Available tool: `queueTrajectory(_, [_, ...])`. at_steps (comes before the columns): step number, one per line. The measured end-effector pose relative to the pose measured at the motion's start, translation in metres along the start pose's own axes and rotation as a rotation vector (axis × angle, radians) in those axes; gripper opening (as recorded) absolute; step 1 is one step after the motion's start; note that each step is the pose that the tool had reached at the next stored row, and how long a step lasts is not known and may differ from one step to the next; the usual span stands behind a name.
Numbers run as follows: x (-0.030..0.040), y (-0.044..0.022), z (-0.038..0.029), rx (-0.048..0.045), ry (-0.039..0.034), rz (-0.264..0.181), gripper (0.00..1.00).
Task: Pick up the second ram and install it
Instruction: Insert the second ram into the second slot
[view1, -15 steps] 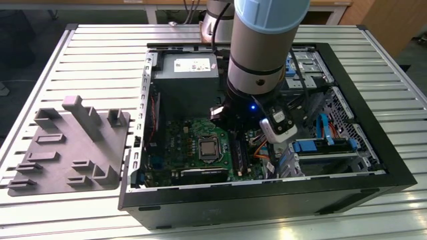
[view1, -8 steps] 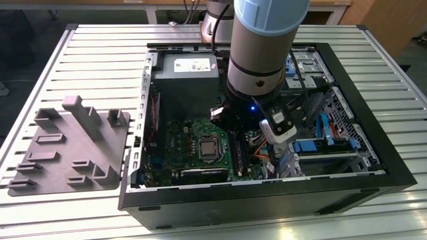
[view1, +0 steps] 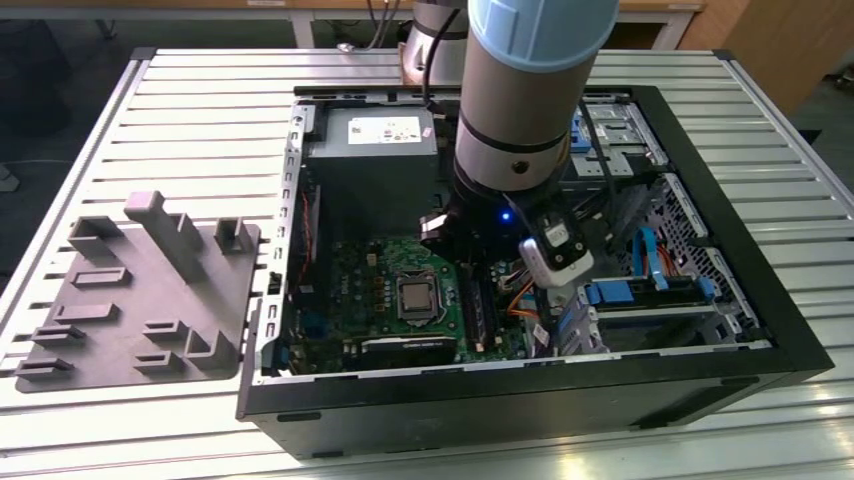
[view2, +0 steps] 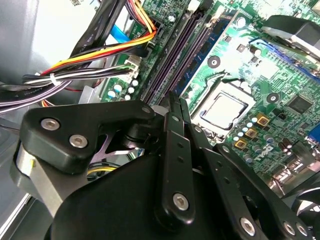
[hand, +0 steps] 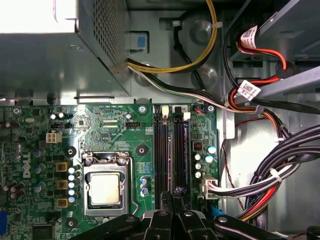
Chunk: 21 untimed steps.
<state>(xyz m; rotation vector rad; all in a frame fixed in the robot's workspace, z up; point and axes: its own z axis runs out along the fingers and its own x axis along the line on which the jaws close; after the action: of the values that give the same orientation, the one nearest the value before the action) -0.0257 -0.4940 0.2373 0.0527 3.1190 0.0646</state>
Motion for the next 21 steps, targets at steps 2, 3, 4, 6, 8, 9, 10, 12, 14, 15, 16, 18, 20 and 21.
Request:
queueTrajectory(2, [0.0001,0.0008,-0.0001,0.0002,0.0004,-0.009,0.12])
queueTrajectory(3, [0.0002,0.0015,0.0,0.0,0.0004,-0.011,0.12])
queueTrajectory(4, [0.0002,0.002,0.0,0.0,0.0005,-0.012,0.12])
queueTrajectory(6, [0.0003,0.0023,0.0001,0.0,0.0005,-0.013,0.12])
queueTrajectory(8, [0.0003,0.0029,0.0001,0.0002,0.0006,-0.013,0.12])
queueTrajectory(9, [0.0004,0.0033,0.0001,0.0002,0.0006,-0.013,0.12])
queueTrajectory(10, [0.0004,0.0038,0.0002,0.0002,0.0006,-0.013,0.12])
queueTrajectory(12, [0.0004,0.0045,0.0004,0.0001,0.0005,-0.013,0.12])
queueTrajectory(14, [0.0004,0.0052,0.0009,0.0,0.0005,-0.013,0.12])
queueTrajectory(15, [0.0005,0.0056,0.0012,0.0001,0.0005,-0.013,0.12])
queueTrajectory(16, [0.0005,0.006,0.0015,0.0001,0.0006,-0.013,0.12])
queueTrajectory(18, [0.0005,0.0063,0.0015,0.0004,0.0006,-0.013,0.12])
queueTrajectory(20, [0.0005,0.0063,0.0015,0.0006,0.0006,-0.013,0.12])
queueTrajectory(21, [0.0005,0.0063,0.0016,0.0005,0.0006,-0.013,0.12])
